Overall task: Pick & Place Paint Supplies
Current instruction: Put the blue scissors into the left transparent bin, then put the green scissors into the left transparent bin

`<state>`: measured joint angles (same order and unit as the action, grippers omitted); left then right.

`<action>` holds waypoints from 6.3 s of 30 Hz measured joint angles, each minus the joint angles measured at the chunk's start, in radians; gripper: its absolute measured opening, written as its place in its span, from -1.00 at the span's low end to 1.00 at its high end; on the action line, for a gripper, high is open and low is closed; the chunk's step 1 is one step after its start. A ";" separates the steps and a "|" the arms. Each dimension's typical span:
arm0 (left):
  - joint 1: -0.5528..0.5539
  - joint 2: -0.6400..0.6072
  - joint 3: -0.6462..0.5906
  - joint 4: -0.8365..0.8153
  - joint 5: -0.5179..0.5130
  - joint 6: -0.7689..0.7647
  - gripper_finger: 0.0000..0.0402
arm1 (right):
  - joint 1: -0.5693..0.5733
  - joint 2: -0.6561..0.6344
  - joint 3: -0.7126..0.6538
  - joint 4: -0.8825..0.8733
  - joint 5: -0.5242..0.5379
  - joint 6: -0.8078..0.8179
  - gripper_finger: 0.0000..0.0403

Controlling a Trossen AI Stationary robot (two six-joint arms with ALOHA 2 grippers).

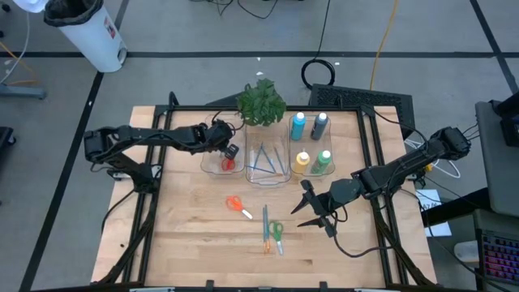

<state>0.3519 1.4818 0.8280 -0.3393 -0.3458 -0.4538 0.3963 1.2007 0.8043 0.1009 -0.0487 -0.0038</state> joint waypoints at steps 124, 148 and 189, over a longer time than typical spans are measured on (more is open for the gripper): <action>-0.621 -0.216 0.000 0.107 0.033 -0.066 0.18 | 0.077 0.400 0.035 0.123 0.069 0.205 -0.04; -0.608 -0.216 0.000 0.113 -0.003 -0.079 0.18 | 0.123 0.477 0.022 -0.120 -0.285 0.451 -0.43; -0.608 -0.214 0.000 0.240 -0.156 -0.092 0.18 | 0.155 0.582 0.038 -0.116 0.197 0.175 -0.31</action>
<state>-0.2558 1.2677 0.8284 -0.0994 -0.5019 -0.5461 0.5510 1.7827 0.8425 -0.0146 0.1479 0.1710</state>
